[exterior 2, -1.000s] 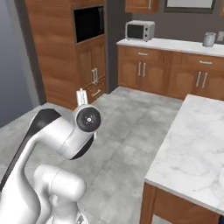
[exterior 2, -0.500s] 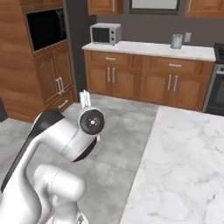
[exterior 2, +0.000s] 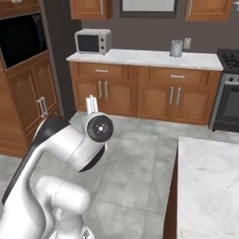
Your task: Move the mug from next to the sink to the open cabinet. Then, move the bowl with the mango to the fridge to clear the area for faucet cleaning.
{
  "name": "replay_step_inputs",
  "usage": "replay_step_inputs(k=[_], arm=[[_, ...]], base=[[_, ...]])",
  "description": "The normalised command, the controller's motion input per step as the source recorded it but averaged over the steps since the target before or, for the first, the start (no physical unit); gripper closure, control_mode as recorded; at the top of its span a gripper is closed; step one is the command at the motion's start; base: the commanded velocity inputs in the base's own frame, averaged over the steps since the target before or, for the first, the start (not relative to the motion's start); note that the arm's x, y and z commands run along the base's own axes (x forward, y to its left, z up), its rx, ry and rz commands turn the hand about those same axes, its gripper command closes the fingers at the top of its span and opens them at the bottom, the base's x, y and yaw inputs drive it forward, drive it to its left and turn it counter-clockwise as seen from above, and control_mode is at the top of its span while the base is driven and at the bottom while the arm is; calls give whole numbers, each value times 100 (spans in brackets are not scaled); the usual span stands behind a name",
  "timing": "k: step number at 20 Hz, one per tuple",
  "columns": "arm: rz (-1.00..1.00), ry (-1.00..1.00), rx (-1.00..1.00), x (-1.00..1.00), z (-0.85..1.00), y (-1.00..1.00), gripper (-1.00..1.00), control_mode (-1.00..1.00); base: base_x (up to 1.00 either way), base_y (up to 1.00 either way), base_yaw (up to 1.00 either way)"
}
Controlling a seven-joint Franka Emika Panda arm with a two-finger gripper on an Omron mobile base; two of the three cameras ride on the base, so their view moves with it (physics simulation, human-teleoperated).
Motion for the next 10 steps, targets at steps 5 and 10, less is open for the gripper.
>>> replay_step_inputs(k=[5,10], arm=[[0,0,0,0,0,0,-100,100],[0,0,0,0,0,0,-100,100]], base=[[100,61,-30],[100,33,-40]])
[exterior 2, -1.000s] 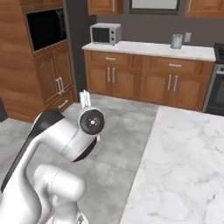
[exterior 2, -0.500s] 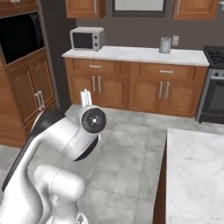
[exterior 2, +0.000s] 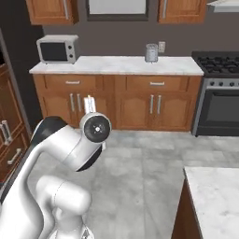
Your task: Move the mug from next to the sink to the open cabinet. Then, move the bowl with the mango to the fridge to clear the area for faucet cleaning.
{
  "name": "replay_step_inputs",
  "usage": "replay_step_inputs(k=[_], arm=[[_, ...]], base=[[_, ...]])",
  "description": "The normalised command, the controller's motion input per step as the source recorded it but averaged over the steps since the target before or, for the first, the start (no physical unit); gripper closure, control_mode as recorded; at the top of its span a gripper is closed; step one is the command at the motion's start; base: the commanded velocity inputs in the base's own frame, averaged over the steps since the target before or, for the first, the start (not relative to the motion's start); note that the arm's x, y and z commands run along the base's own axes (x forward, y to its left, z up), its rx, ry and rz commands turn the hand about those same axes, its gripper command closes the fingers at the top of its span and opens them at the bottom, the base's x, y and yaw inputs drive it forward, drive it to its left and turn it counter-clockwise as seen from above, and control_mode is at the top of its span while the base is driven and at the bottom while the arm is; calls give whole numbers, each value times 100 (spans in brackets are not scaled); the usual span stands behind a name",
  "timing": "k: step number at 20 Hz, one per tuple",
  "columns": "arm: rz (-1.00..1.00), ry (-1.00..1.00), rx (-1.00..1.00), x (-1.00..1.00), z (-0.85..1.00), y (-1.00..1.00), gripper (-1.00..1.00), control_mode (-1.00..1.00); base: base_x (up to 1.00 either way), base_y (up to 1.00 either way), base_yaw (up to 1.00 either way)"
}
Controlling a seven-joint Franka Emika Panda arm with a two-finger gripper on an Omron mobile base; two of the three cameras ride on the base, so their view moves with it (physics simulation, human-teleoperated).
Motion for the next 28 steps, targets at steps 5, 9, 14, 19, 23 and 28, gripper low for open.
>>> replay_step_inputs(k=[5,9,14,19,23,28], arm=[[0,0,0,0,0,0,-100,100],[0,0,0,0,0,0,-100,100],[0,0,0,0,0,0,-100,100],[0,0,0,0,0,0,-100,100],[0,0,0,0,0,0,-100,100],[0,0,0,0,0,0,-100,100]], base=[[99,31,-65],[96,30,-69],[88,30,-68],[62,23,-74],[69,24,-73],[100,31,-55]])
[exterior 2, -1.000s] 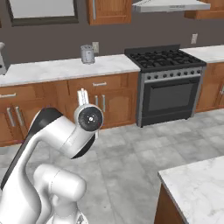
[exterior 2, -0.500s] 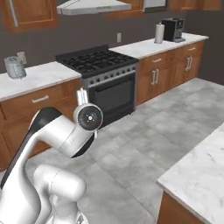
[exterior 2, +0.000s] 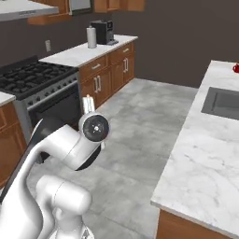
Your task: Move the mug from next to the sink to the open cabinet. Then, move the bowl with the mango to the fridge to clear the area for faucet cleaning.
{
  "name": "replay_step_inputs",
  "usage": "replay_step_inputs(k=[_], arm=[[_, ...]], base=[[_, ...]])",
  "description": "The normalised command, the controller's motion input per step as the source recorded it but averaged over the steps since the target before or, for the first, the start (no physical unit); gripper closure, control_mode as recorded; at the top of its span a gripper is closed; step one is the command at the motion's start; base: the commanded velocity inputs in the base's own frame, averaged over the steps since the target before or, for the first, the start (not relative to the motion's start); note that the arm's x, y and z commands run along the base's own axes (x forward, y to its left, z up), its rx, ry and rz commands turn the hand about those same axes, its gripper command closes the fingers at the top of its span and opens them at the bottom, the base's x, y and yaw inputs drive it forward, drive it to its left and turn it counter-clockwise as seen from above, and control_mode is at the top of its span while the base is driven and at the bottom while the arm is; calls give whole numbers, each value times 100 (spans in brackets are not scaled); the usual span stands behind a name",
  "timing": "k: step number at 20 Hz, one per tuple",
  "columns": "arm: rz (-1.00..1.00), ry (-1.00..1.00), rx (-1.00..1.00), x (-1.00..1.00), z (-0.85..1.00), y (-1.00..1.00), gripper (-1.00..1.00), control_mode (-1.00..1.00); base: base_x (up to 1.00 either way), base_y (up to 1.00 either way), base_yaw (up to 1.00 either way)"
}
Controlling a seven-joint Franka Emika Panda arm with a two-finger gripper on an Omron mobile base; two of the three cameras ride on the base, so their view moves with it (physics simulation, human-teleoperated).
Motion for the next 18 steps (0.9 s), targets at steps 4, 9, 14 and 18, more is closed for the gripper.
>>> replay_step_inputs(k=[4,9,14,18], arm=[[0,0,0,0,0,0,-100,100],[0,0,0,0,0,0,-100,100],[0,0,0,0,0,0,-100,100],[0,0,0,0,0,0,-100,100]], base=[[100,55,-44],[100,86,-27],[100,39,-26],[100,7,-21]])
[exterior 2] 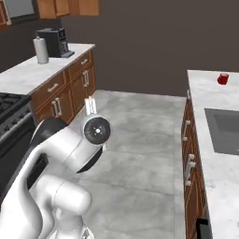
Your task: Move the mug from next to the sink to the open cabinet. Then, move the bowl with the mango to the fridge to clear the area for faucet cleaning.
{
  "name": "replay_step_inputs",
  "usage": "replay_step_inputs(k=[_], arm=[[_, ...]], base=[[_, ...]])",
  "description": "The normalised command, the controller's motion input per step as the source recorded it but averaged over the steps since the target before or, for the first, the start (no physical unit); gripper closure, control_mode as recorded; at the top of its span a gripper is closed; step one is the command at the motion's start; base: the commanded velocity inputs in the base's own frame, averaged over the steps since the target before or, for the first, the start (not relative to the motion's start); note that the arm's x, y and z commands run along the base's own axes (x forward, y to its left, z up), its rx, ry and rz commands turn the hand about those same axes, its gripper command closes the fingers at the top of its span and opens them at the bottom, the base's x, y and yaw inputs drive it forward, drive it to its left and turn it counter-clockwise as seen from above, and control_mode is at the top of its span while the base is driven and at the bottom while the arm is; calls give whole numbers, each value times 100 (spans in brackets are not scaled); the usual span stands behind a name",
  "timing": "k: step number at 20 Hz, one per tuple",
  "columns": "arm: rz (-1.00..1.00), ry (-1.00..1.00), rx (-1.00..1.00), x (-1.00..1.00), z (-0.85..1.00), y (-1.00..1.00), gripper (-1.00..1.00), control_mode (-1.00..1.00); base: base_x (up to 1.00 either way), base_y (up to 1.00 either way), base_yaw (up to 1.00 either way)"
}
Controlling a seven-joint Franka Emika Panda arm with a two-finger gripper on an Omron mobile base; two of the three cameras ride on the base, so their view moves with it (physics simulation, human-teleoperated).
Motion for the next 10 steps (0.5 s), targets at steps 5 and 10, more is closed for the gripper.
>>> replay_step_inputs(k=[5,10], arm=[[0,0,0,0,0,0,-100,100],[0,0,0,0,0,0,-100,100]], base=[[100,8,-20],[100,33,-25]])
